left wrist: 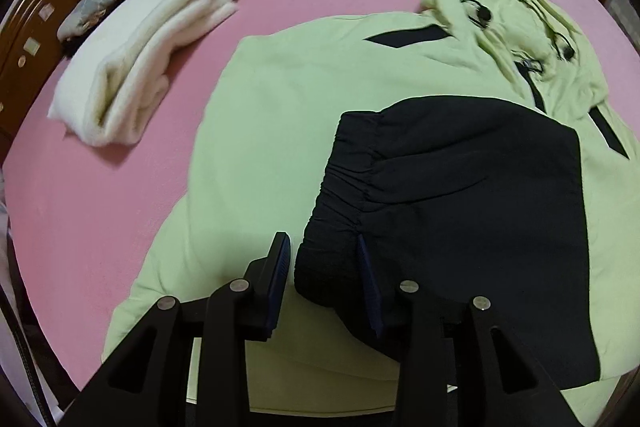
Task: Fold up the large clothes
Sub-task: 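Open both tools and lift them off the folded jacket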
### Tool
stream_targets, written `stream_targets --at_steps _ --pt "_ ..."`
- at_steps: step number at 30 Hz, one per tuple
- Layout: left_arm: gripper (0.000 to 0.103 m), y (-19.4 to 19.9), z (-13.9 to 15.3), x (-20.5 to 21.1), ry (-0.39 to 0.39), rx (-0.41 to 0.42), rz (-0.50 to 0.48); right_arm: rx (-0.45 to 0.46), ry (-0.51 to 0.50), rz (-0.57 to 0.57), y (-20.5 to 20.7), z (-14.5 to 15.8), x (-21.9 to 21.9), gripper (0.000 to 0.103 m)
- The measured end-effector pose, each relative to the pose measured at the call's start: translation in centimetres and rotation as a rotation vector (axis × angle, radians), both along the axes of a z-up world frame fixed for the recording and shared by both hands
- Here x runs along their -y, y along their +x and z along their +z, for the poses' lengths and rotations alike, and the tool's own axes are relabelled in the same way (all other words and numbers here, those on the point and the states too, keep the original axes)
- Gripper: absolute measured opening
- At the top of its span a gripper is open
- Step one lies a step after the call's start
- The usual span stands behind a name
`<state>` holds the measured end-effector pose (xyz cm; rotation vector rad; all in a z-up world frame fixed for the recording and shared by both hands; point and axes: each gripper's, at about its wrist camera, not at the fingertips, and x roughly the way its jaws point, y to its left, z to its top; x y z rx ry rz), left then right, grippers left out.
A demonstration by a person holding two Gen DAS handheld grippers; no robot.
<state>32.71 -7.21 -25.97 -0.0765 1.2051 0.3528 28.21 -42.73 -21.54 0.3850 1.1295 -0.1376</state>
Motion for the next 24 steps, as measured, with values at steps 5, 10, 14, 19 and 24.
stream_targets --at_steps 5,10,14,19,24 --pt "0.076 -1.5 1.6 -1.9 0.063 0.013 0.076 -0.002 -0.118 0.031 -2.5 2.4 -0.6 0.040" --pt "0.076 -4.3 5.7 -0.5 0.145 0.116 0.022 0.121 -0.214 -0.039 -5.0 7.3 -0.3 0.040" --pt "0.076 -6.2 8.8 3.0 0.152 0.217 -0.083 0.195 -0.068 0.098 -3.6 8.5 -3.4 0.031" --pt "0.076 -5.9 10.5 6.5 0.025 0.266 -0.147 0.130 0.187 0.243 -0.2 5.6 -9.9 0.015" --pt "0.075 -5.1 7.8 8.7 -0.199 0.111 -0.204 0.026 0.351 0.300 1.1 1.8 -14.5 0.015"
